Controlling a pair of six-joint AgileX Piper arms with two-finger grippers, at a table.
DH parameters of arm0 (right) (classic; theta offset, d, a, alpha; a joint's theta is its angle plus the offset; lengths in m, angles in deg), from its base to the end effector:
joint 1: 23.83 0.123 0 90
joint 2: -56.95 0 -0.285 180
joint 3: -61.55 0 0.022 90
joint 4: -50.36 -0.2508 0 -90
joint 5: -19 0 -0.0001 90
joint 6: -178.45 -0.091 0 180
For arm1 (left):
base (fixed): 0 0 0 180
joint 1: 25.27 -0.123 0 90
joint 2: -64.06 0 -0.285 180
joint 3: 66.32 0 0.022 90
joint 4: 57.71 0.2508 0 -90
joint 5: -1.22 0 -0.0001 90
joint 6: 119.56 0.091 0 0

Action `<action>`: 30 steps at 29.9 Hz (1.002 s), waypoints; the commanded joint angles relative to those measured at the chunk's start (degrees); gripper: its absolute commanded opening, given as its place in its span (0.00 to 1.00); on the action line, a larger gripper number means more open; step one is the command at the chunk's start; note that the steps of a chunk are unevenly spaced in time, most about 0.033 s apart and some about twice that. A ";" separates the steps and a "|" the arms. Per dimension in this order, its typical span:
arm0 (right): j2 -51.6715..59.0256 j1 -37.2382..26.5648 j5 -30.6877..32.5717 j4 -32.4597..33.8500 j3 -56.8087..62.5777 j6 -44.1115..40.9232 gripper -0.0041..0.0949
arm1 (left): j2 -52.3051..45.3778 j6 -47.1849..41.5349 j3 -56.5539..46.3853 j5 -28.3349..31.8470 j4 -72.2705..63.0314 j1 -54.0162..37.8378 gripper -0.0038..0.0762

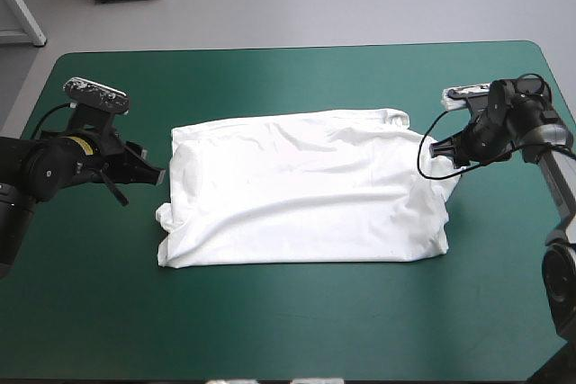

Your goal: Fold the cloth

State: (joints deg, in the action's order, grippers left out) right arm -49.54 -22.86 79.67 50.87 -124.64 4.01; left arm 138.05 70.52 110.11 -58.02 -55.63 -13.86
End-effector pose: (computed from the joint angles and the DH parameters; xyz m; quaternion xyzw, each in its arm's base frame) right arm 0.3611 0.0054 0.2870 -0.0577 0.9845 -0.0108 0.1650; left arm 0.2199 -0.0415 0.4061 0.1762 0.9128 0.0136 0.3682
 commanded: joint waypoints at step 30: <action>-13.16 -2.34 1.11 -4.41 -9.80 0.91 0.46 | -0.98 -0.46 1.96 1.10 -1.05 0.04 0.44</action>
State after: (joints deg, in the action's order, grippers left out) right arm -64.96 -24.68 80.84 47.85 -132.75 4.10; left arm 138.22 70.52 110.11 -59.05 -56.18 -13.86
